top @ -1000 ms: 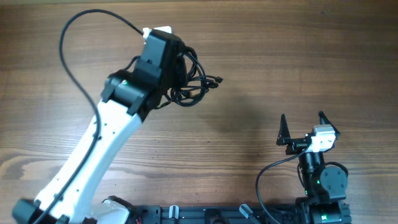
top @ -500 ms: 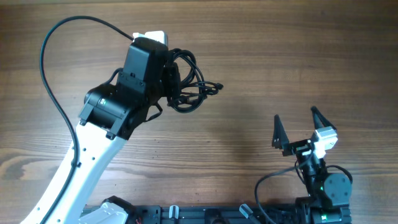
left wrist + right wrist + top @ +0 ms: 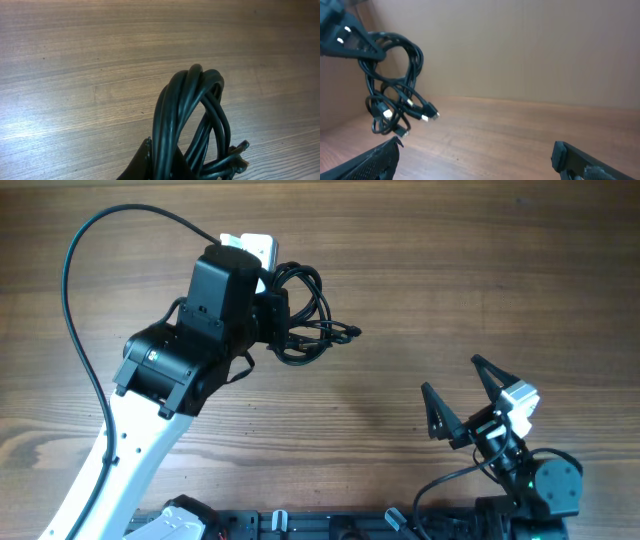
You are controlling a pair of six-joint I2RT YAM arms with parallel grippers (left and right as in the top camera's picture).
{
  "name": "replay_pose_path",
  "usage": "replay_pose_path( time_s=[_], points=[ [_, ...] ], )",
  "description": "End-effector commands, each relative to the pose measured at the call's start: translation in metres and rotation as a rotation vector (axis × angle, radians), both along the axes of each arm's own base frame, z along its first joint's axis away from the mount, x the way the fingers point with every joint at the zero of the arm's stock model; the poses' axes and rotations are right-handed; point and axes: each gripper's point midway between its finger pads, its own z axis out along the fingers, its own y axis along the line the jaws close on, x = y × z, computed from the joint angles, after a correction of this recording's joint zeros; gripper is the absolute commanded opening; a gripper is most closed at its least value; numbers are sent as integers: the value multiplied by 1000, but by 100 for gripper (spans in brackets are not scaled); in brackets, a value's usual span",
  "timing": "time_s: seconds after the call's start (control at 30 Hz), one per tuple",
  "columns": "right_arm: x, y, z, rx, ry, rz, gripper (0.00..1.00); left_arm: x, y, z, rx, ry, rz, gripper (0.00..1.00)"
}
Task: Untangle cables
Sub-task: 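Raise the right gripper and move it toward the hanging cables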
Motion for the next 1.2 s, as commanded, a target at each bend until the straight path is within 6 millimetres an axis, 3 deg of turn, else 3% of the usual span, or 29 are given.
replay_pose_path(
  time_s=[0.0,0.3,0.4,0.57,0.73,0.93,1.17],
  points=[
    [4,6,16,-25,42,31,100,-7,-7,11,-32,-23,-52,4],
    [37,45,6,-8,383,289,100,-10,-6,7,-62,16,-12,4],
    [45,47,-7,80,495,281,100,-8,-3,7,-81,23,31,4],
    [57,48,3,137,477,276,100,-8,-3,7,-86,25,36,4],
    [57,49,3,287,592,260,100,-2,2,11,-169,32,161,4],
    [43,62,12,269,568,387,100,6,8,17,-316,47,344,4],
    [18,79,25,174,462,590,98,4,-2,18,-678,216,617,4]
  ],
)
